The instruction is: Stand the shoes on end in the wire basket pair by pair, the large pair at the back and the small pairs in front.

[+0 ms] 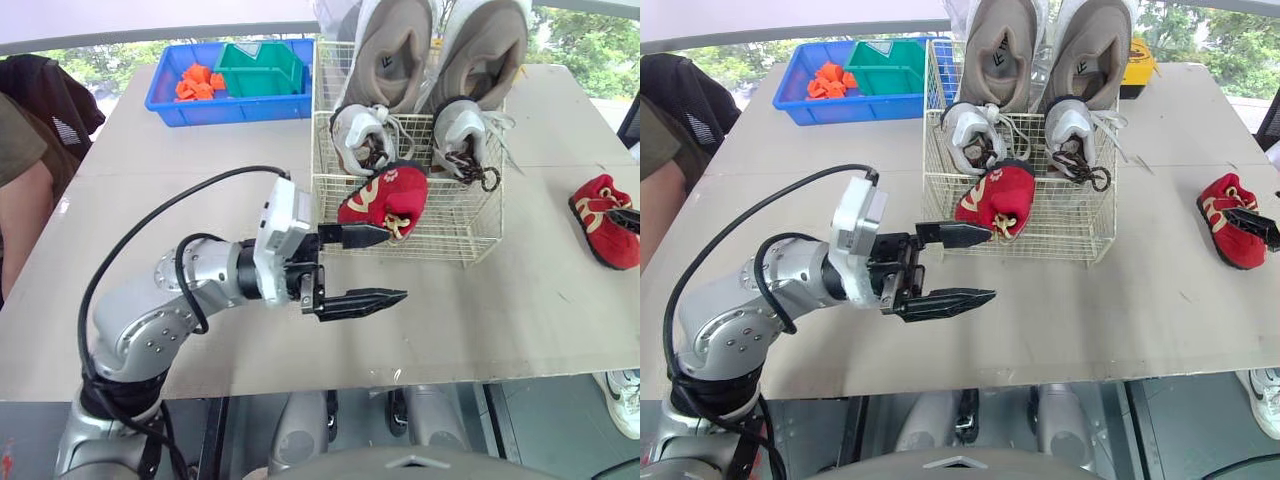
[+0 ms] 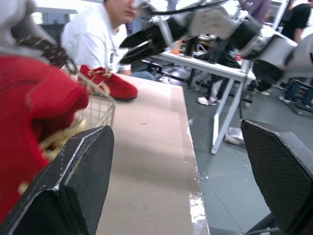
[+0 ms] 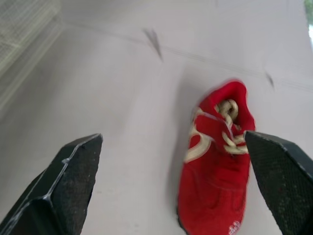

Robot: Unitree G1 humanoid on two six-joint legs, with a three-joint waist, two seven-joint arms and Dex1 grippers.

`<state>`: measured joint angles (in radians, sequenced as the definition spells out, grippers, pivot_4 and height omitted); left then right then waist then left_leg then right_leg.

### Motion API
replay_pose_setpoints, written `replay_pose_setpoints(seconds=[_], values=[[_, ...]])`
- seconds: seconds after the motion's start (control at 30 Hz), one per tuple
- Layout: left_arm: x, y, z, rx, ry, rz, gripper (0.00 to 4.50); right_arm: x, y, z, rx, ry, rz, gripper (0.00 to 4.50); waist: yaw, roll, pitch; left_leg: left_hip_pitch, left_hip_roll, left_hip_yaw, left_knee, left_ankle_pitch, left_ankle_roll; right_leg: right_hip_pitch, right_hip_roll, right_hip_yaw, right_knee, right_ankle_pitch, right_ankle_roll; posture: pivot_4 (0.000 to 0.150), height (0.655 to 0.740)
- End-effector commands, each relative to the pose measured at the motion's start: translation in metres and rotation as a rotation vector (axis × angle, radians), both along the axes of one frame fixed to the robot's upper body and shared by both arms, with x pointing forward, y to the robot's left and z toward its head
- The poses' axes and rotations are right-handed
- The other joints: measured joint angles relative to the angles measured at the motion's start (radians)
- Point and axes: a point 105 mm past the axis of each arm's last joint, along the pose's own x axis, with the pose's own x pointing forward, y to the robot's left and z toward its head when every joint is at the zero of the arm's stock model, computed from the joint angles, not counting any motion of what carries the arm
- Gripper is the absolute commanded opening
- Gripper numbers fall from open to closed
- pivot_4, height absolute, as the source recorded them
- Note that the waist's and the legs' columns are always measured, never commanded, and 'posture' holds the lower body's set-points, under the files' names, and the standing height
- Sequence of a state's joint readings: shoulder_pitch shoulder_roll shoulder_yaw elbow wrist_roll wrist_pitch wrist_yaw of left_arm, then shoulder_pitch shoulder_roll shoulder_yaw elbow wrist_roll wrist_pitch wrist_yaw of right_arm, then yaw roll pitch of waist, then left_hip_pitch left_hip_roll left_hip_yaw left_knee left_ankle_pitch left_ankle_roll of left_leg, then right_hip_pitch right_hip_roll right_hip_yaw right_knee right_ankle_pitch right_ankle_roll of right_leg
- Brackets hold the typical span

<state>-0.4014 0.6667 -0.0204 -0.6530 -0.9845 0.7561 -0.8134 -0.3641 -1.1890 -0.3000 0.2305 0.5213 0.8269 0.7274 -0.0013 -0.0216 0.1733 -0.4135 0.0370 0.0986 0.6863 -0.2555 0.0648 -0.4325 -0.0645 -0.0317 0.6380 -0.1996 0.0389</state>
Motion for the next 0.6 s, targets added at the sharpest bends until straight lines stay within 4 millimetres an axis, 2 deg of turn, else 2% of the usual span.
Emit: replay_pose_setpoints(seconds=[0.03,0.23,0.37,0.5,0.57,0.6], values=[[-0.001,-0.002,0.006,0.012,-0.062,-0.010,4.43,0.011,-0.022,0.001,-0.065,0.064,-0.055,4.50,-0.001,0.001,0.000,0.000,0.000,0.000,0.000,0.000,0.000,0.000,0.000,0.000,-0.001,0.000,0.000,0.150,0.7400],[-0.001,-0.005,0.012,-0.022,-0.079,0.007,4.43,0.031,-0.042,-0.021,-0.144,0.200,-0.117,4.50,-0.009,0.001,0.001,-0.003,0.000,0.000,-0.002,0.000,0.000,-0.001,0.001,0.000,-0.005,0.002,-0.003,0.150,0.7400],[-0.001,-0.003,0.007,-0.017,-0.071,0.029,4.43,0.043,-0.042,-0.035,-0.202,0.264,-0.131,4.50,-0.011,0.001,0.001,-0.004,0.000,0.001,-0.003,0.002,-0.004,-0.001,0.001,0.001,-0.007,0.003,-0.001,0.150,0.7400],[-0.004,-0.004,0.006,-0.029,-0.067,0.037,4.50,0.046,-0.039,-0.047,-0.232,0.317,-0.118,3.30,-0.010,0.001,0.001,-0.003,0.000,0.001,-0.003,0.003,-0.005,-0.001,0.001,0.001,-0.007,0.003,-0.001,0.150,0.7400],[-0.004,-0.003,0.005,-0.028,-0.066,0.042,4.50,0.047,-0.037,-0.049,-0.226,0.323,-0.114,2.29,-0.010,0.001,0.001,-0.003,0.000,0.001,-0.003,0.003,-0.005,-0.001,0.001,0.001,-0.006,0.004,-0.001,0.150,0.7400],[-0.004,-0.003,0.005,-0.028,-0.065,0.043,4.50,0.047,-0.037,-0.050,-0.229,0.328,-0.114,1.96,-0.010,0.001,0.001,-0.003,0.000,0.001,-0.003,0.003,-0.005,-0.001,0.000,0.001,-0.006,0.004,-0.001,0.150,0.7400]])
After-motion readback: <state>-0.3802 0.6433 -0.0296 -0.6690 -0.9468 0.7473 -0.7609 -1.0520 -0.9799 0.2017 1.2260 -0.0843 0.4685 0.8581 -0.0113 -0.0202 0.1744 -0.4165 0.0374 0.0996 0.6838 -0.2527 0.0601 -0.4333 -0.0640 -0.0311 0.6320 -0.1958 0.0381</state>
